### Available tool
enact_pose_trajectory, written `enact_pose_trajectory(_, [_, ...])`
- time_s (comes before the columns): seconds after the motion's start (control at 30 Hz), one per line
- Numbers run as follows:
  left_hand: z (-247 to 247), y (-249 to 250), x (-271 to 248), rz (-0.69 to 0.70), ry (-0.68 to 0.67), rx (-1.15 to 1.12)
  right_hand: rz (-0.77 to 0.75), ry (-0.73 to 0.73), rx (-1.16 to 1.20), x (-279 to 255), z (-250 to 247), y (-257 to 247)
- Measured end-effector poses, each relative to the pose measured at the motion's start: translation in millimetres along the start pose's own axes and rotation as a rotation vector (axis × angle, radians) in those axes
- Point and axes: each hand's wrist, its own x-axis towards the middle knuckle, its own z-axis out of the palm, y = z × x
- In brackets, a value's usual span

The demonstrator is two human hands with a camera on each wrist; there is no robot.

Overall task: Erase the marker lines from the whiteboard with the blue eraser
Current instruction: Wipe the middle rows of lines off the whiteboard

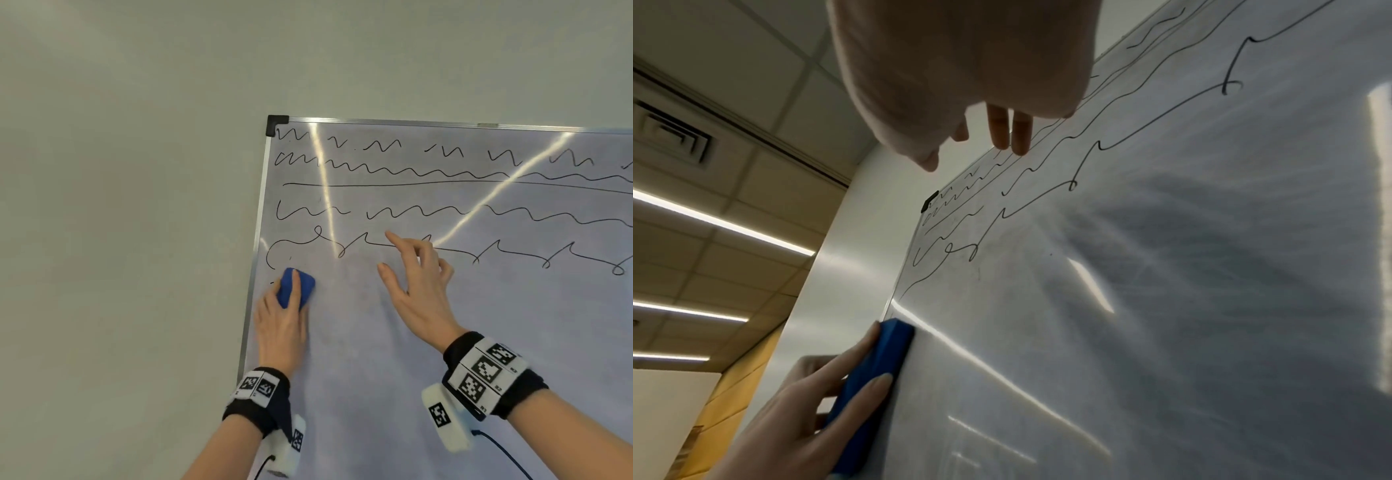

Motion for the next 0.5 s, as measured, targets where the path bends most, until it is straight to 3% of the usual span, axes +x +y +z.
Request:
enact_pose_trajectory(0.13, [-2.0, -20.7, -16.3, -0.186, 0.05, 0.029, 0.008, -0.022, 0.001, -4.0, 2.1, -1.5])
enact_pose_trajectory(0.23, [2.0, -14.1, -16.4, -0.217, 0.081, 0.003, -0.001, -0.034, 0.0, -8.8, -2.2, 1.7])
enact_pose_trajectory(0.37, [-2.3, -19.1, 37.6, -0.124, 0.116, 0.048, -0.013, -0.028, -0.019, -7.1, -9.2, 6.3])
enact_pose_trajectory(0.5, [-2.2, -2.4, 79.6, -0.254, 0.115, 0.033, 0.004, -0.019, -0.028, -7.3, -13.2, 12.2])
